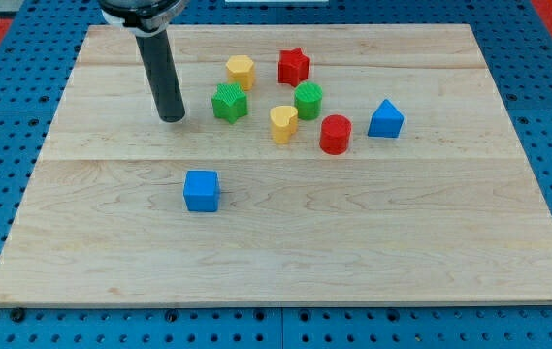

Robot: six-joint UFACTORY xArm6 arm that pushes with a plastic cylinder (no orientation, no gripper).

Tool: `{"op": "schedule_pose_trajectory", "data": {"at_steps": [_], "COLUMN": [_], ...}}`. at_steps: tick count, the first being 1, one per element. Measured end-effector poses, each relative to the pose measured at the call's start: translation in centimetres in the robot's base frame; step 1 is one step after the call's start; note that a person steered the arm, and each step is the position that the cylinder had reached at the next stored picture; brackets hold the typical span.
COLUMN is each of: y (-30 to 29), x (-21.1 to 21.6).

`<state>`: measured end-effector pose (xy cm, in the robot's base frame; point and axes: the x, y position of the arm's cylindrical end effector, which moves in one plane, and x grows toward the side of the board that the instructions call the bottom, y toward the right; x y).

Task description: Push the blue cube towards the red circle

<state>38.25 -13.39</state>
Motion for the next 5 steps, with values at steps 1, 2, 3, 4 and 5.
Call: {"op": "schedule_pose_trajectory", "data": {"at_steps": [1,2,3,4,5], "y": [-0.8,-1.7,-1.8,-1.7,-1.7], "x": [4.6,10.1,10.6,13.5,14.1]}}
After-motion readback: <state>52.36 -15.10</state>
